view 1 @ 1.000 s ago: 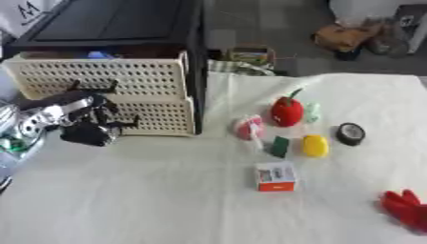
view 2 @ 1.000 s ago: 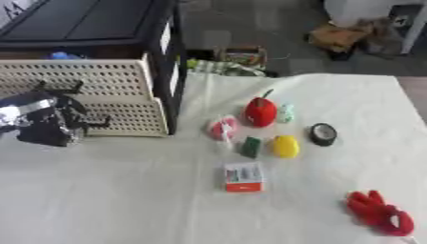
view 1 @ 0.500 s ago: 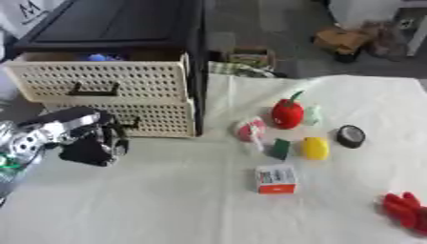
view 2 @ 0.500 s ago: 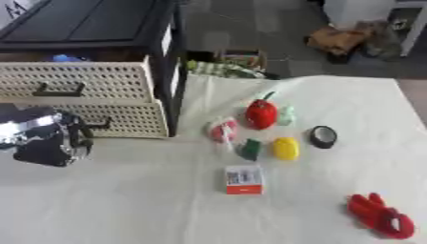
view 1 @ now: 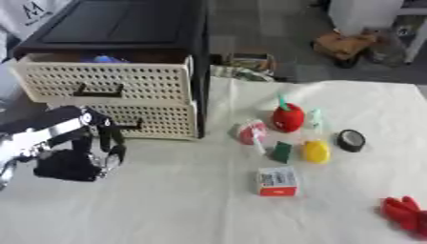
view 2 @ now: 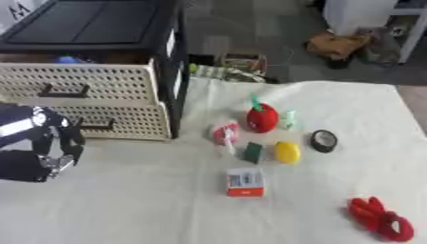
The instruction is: Pick up objects from table and place into drawer.
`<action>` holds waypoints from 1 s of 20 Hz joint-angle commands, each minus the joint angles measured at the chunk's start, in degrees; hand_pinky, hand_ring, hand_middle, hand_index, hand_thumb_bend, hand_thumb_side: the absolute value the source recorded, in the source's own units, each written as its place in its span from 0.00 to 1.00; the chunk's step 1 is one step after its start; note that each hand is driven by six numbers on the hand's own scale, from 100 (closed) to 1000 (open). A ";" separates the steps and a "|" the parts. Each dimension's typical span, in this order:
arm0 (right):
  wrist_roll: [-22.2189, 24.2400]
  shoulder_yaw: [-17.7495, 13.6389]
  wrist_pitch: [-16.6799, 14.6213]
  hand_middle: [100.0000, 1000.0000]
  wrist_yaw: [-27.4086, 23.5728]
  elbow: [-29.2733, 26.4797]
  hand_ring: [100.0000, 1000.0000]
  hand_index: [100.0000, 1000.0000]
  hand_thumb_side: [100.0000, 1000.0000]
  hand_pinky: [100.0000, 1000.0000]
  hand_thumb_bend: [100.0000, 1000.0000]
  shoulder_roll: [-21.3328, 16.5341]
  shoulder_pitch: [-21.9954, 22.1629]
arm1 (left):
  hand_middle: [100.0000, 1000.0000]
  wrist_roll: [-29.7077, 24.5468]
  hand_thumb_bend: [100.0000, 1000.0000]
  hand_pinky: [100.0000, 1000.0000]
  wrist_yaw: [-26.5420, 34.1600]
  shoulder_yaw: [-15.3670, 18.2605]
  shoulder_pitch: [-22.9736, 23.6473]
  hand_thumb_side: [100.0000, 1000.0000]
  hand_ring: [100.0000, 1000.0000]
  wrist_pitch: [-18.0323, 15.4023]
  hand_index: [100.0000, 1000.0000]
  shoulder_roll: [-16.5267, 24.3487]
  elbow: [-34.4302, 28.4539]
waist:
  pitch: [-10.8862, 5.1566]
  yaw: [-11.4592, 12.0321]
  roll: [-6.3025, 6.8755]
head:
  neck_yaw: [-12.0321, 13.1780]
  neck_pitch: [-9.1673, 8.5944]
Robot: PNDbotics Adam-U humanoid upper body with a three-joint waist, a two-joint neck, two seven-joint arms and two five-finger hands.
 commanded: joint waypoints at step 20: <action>-5.55 -1.58 -8.65 0.62 3.02 -0.92 0.60 0.81 0.84 0.82 0.00 -1.92 -4.65 | 0.55 59.20 0.00 0.51 27.03 9.78 4.96 0.64 0.37 -38.43 0.83 -19.10 -1.11 | -1.98 0.53 -0.50 | -1.73 1.92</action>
